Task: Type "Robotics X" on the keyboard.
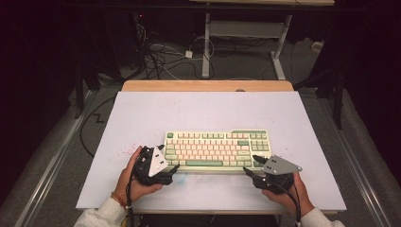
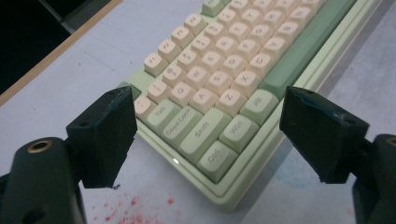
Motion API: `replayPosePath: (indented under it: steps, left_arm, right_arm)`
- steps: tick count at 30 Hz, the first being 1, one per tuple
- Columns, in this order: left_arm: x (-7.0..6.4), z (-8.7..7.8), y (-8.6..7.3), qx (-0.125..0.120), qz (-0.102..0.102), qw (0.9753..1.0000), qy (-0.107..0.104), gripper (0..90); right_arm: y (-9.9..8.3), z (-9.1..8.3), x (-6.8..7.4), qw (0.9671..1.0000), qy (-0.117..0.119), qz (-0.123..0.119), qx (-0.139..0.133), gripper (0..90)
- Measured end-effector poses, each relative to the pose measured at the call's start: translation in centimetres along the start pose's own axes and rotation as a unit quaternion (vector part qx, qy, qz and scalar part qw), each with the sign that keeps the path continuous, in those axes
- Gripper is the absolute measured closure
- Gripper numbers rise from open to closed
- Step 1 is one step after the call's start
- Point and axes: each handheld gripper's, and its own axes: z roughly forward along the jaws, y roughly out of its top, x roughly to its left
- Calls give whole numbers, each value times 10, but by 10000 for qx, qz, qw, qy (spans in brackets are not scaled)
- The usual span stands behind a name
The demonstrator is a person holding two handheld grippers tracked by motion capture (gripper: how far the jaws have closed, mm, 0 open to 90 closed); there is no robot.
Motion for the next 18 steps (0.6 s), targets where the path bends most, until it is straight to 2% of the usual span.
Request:
replayPosePath:
  steps: [3,9,13,18]
  left_arm:
    - [1,-2,-7,81,-102,9999,-54,177]
    - [1,-9,-17,162,-235,9995,-105,177]
    - [0,-10,-20,208,-278,9993,-160,177]
    - [-3,-9,-20,238,-247,9992,-203,177]
  right_arm:
    - [3,5,-1,9999,139,52,48,623]
    - [15,14,-1,9993,318,2,184,839]
    - [25,20,-2,9990,395,6,218,895]
    - [38,34,-4,9985,500,31,241,900]
